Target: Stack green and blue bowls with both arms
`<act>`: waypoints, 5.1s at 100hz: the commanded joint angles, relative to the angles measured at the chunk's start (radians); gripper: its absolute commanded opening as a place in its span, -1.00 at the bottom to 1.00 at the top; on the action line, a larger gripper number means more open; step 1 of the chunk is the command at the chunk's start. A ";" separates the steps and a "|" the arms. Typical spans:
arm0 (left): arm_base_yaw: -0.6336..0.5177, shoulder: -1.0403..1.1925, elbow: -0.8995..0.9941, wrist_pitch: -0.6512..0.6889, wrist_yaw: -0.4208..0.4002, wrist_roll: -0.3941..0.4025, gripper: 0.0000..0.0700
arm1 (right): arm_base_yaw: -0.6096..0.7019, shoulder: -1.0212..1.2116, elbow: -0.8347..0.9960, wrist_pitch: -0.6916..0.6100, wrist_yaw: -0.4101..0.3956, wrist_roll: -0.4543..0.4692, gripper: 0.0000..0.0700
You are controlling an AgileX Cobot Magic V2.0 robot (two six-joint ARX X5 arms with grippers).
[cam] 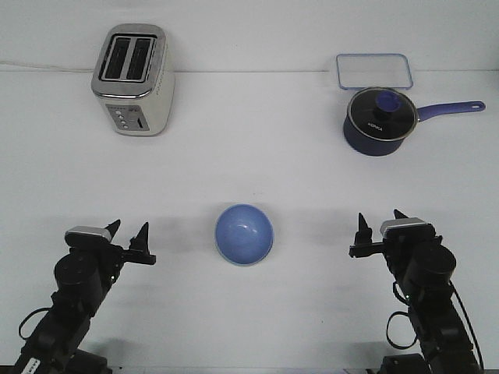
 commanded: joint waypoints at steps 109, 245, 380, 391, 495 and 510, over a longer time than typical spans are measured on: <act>-0.002 -0.079 0.011 0.006 -0.001 -0.002 -0.98 | 0.002 0.000 0.005 0.039 0.000 0.010 -1.00; -0.002 -0.079 0.011 0.008 -0.001 -0.002 -0.97 | 0.002 0.000 0.005 0.040 0.000 0.010 -1.00; 0.160 -0.611 -0.422 0.187 0.004 -0.003 -0.97 | 0.002 0.000 0.005 0.040 0.000 0.010 -1.00; 0.160 -0.611 -0.425 0.190 0.034 0.003 -0.97 | 0.002 0.000 0.005 0.040 0.000 0.010 -1.00; 0.167 -0.610 -0.454 0.238 0.101 0.064 -0.97 | 0.002 0.000 0.005 0.040 0.000 0.010 -1.00; 0.167 -0.610 -0.454 0.238 0.101 0.064 -0.97 | 0.002 0.000 0.005 0.040 0.000 0.010 -1.00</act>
